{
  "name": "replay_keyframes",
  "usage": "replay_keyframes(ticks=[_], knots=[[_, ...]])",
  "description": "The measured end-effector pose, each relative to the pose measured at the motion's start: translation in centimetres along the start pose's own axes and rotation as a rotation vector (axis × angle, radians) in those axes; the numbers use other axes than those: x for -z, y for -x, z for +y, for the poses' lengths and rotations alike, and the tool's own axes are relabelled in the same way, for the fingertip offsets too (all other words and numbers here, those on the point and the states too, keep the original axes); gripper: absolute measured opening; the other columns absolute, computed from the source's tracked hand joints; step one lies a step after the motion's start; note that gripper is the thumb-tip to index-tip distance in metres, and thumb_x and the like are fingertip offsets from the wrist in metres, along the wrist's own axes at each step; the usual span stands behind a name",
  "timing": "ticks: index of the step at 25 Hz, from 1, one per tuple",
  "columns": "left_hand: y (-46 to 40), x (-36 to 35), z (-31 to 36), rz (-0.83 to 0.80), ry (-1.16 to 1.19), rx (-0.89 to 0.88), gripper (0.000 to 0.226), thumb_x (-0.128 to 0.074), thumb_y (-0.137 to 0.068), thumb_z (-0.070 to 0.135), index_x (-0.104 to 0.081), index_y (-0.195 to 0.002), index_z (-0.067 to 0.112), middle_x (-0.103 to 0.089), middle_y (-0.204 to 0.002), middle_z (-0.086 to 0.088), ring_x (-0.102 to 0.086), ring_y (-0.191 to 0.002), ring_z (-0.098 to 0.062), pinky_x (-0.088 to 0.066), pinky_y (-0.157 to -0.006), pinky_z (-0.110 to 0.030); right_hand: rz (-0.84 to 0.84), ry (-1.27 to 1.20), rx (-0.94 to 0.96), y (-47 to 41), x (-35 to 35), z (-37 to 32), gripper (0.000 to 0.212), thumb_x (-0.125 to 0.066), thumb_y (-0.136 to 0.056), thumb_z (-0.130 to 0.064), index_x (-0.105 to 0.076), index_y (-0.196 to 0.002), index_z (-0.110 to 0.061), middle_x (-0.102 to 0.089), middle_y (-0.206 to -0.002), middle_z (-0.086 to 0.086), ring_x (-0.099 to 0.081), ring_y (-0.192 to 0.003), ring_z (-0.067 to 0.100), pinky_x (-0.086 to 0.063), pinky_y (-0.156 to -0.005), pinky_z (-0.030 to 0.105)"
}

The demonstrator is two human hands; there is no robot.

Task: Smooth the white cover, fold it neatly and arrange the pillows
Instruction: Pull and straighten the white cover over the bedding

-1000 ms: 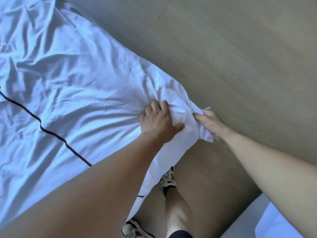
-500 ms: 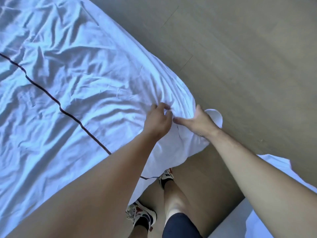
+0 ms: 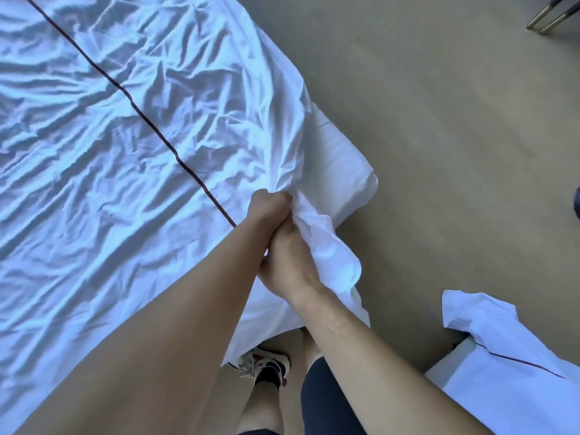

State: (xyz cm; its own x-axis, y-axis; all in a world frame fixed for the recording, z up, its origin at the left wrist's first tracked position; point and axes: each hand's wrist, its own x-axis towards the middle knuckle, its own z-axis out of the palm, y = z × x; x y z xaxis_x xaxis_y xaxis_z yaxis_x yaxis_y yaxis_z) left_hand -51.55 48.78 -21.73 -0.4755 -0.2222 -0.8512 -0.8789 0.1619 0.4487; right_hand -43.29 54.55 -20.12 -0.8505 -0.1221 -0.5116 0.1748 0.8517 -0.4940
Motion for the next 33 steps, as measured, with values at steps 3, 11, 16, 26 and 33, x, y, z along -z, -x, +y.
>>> replay_keyframes(ticks=[3, 11, 16, 26, 33], knots=[[0.1, 3.6, -3.5, 0.146, 0.094, -0.006, 0.013, -0.055, -0.091, 0.019, -0.066, -0.092, 0.010, -0.072, -0.095, -0.013, -0.067, -0.086, -0.030, -0.051, -0.072, -0.033, -0.044, -0.421, -0.034, 3.5, -1.0, -1.6, 0.041, -0.063, -0.089, -0.027, -0.055, -0.129, -0.017, -0.068, -0.113, 0.000, -0.064, -0.101, 0.016, -0.053, -0.086, 0.032], [2.7, 6.4, -11.0, 0.511, -0.074, -0.029, 0.024, -0.041, -0.103, 0.030, -0.045, -0.113, 0.008, -0.057, -0.110, -0.013, -0.059, -0.099, -0.037, -0.049, -0.082, -0.043, -0.042, -0.505, -0.354, -4.7, 2.6, 0.4, 0.026, -0.060, -0.090, -0.042, -0.066, -0.087, -0.017, -0.062, -0.085, 0.001, -0.059, -0.086, 0.023, -0.054, -0.084, 0.041], [3.3, 3.8, -11.6, 0.431, -0.038, 0.093, 0.063, -0.046, -0.096, 0.050, -0.042, -0.141, 0.006, -0.050, -0.136, -0.013, -0.051, -0.125, -0.036, -0.043, -0.103, -0.050, -0.237, -0.313, -0.244, -10.8, 0.9, -5.3, 0.070, -0.072, -0.078, -0.065, -0.056, -0.115, -0.007, -0.061, -0.111, 0.009, -0.064, -0.098, 0.028, -0.054, -0.087, 0.042], [3.5, 9.9, -11.9, 0.105, 0.052, -0.257, 0.027, -0.047, -0.095, 0.041, -0.062, -0.105, 0.020, -0.069, -0.103, -0.001, -0.062, -0.098, -0.027, -0.051, -0.077, -0.039, 0.044, -0.164, -0.296, -9.3, -2.7, -11.1, 0.058, -0.063, -0.082, -0.028, -0.033, -0.129, -0.012, -0.061, -0.125, 0.010, -0.059, -0.103, 0.034, -0.052, -0.092, 0.041], [10.8, 28.5, -23.5, -0.011, 0.601, -0.452, 0.024, -0.055, -0.102, 0.027, -0.068, -0.118, 0.017, -0.076, -0.112, -0.006, -0.073, -0.103, -0.022, -0.057, -0.094, -0.040, 0.126, -0.230, 0.087, 3.0, -14.0, -28.0, 0.060, -0.056, -0.087, -0.027, -0.035, -0.142, -0.022, -0.066, -0.118, 0.012, -0.060, -0.100, 0.037, -0.039, -0.079, 0.032]])
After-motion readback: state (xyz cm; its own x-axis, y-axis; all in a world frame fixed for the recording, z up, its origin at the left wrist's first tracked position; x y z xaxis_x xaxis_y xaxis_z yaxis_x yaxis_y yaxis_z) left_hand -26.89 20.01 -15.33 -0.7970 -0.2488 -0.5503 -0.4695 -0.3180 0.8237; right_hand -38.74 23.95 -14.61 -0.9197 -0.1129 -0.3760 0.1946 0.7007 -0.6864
